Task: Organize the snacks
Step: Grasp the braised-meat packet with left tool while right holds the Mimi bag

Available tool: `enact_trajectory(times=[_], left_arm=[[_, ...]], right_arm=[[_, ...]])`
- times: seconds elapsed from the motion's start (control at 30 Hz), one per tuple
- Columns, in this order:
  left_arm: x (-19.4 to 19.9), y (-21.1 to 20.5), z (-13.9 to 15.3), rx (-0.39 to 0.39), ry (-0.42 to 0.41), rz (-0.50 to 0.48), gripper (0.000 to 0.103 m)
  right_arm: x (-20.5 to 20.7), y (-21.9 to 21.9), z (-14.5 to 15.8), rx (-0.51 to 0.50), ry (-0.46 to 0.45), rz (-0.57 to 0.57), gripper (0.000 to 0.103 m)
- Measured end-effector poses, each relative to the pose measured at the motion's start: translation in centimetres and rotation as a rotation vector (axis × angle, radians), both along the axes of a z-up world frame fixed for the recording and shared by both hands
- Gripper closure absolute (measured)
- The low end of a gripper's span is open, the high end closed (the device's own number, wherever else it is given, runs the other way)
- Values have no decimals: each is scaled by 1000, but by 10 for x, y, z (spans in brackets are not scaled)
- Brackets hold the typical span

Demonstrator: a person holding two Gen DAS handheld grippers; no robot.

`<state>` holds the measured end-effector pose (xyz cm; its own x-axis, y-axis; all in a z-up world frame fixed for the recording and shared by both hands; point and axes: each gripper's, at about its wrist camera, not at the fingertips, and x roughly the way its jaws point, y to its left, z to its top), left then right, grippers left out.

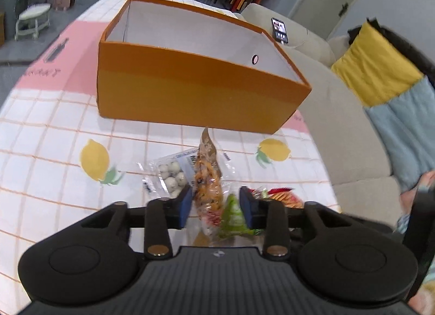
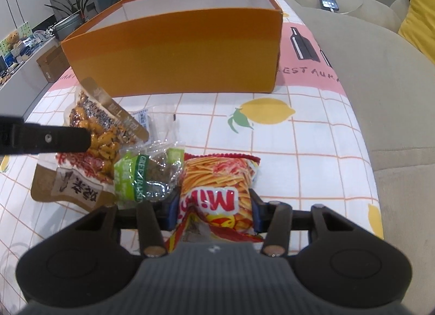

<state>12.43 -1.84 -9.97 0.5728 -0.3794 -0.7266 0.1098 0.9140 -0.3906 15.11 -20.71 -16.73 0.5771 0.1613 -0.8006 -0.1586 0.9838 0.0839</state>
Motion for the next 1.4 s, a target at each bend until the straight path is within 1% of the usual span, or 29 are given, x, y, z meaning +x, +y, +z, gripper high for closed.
enact_trajectory(times=[0.03,0.1,0.13,0.17,0.2,0.23,0.3,0.33,0.47,0.57,0.6,0.63,0.7,0.73,0.77,0.87,0.97,1.07,1.2,1.3,1.4], left_arm=[[0,1,0,-17,-7,0,60],[-1,-3,0,5,-11,-18,60],[0,-5,-1,3,-3,-34,60],[1,-7,-2,-6,8,-45,62],[1,-11,-3,7,10,-58,67],[-1,-18,-2,42,-5,-82,67],[-5,-33,-1,142,-48,-118,67],[-5,-37,-2,164,-51,-125,66],[-2,-41,-3,194,-63,-119,64],[1,-42,-4,217,-58,-112,55],[2,-43,-4,237,-60,-110,51],[3,-45,-3,260,-65,-109,50],[4,-49,-2,301,-75,-106,51],[5,-49,-1,308,-70,-101,54],[6,-47,1,298,-62,-96,62],[12,-36,2,240,-19,-63,67],[17,-23,3,200,25,-13,68],[23,-13,0,153,56,4,68],[32,-12,-7,178,65,16,68],[35,-11,-11,168,72,17,68],[35,-12,-13,172,59,6,68]], right_arm=[[0,0,0,2,-2,1,56],[-1,-2,-1,8,-5,2,56],[-1,-3,-1,12,-4,1,56],[-1,-4,-1,16,-4,0,56],[-1,-4,-2,19,-4,0,56],[-1,-4,-1,21,-5,1,56],[-1,-5,-1,22,-4,4,56],[-1,-5,-1,23,-5,6,56],[-1,-7,-1,29,-2,8,56],[0,-6,-1,30,-2,14,56],[-1,-6,-1,30,-2,16,56],[-1,-6,-1,30,-2,19,56],[-1,-4,-1,27,-4,25,55],[-1,-4,-1,25,-4,28,55],[-1,-3,-1,24,-5,30,55],[0,-3,-1,23,-4,32,55],[-1,-2,0,17,-8,33,55],[-1,0,-1,11,-10,42,55],[0,2,-1,4,-10,49,55],[0,1,-1,1,-9,52,55],[0,1,-1,2,-7,51,55]])
